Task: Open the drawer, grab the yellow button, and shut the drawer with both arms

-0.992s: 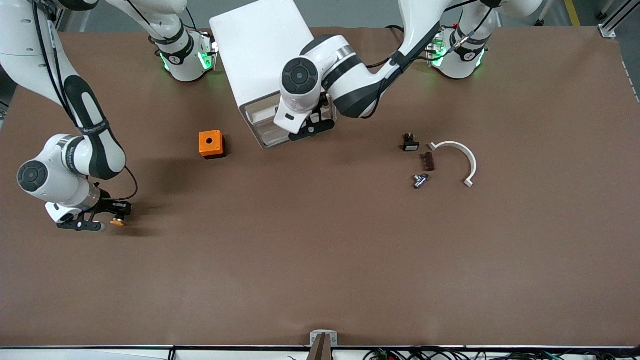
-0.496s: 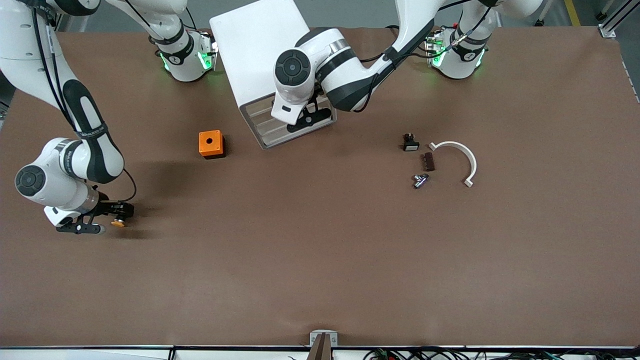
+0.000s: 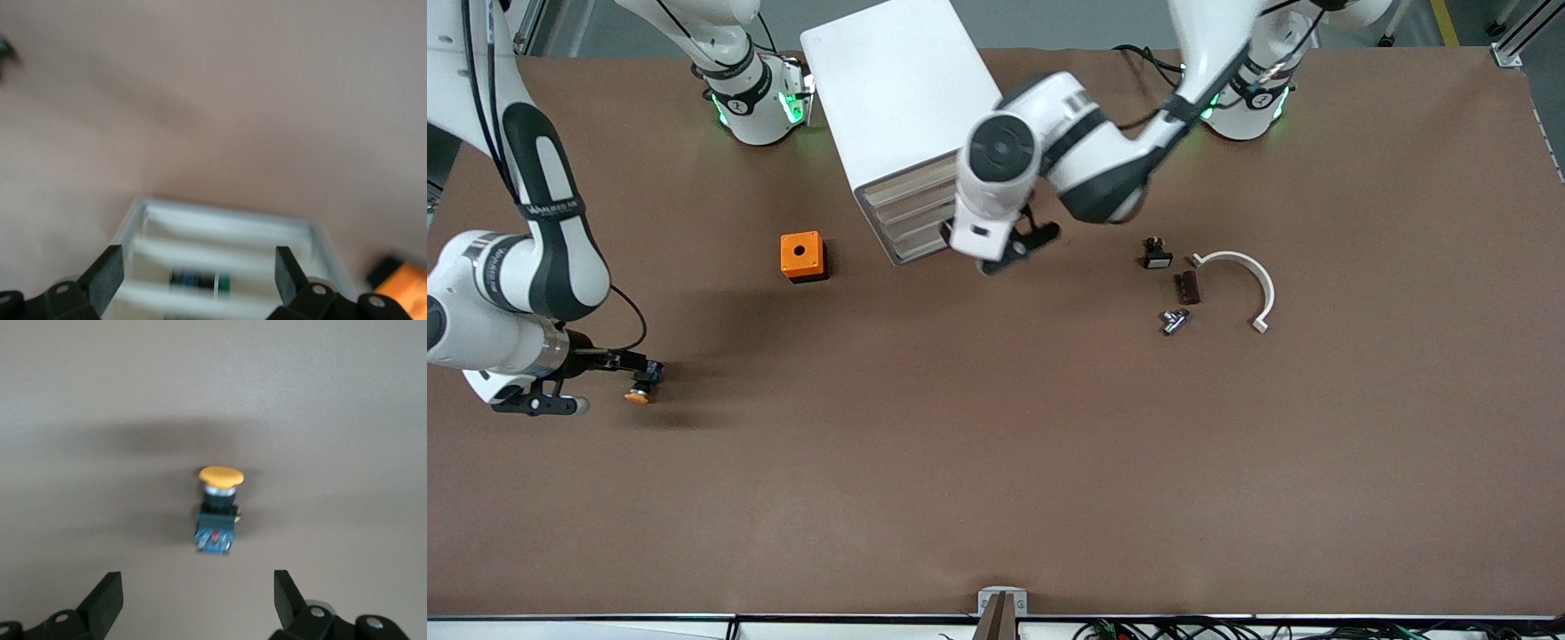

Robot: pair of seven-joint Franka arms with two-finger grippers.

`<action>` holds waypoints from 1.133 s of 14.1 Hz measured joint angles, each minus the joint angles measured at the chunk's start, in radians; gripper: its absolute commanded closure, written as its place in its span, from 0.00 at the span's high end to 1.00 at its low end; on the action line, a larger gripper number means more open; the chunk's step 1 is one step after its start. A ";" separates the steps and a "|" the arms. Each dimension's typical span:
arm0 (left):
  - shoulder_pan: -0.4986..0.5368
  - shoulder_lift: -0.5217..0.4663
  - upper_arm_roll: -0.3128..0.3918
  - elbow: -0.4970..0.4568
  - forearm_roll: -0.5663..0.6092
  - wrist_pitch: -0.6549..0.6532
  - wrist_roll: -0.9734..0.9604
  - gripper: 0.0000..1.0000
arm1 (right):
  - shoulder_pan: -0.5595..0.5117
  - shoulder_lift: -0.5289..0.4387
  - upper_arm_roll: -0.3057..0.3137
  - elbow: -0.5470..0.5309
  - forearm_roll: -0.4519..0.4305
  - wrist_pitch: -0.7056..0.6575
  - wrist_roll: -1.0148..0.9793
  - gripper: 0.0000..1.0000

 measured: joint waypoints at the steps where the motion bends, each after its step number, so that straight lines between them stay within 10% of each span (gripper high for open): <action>1: 0.064 -0.008 0.000 0.001 0.038 0.000 0.006 1.00 | 0.014 -0.035 0.002 0.009 0.002 -0.057 0.023 1.00; 9: 0.369 -0.065 -0.001 0.018 0.265 0.000 0.143 1.00 | 0.192 -0.304 0.011 0.194 0.004 -0.576 0.255 1.00; 16: 0.564 -0.168 -0.011 0.021 0.267 -0.037 0.524 1.00 | 0.206 -0.335 -0.008 0.360 -0.006 -0.770 0.256 1.00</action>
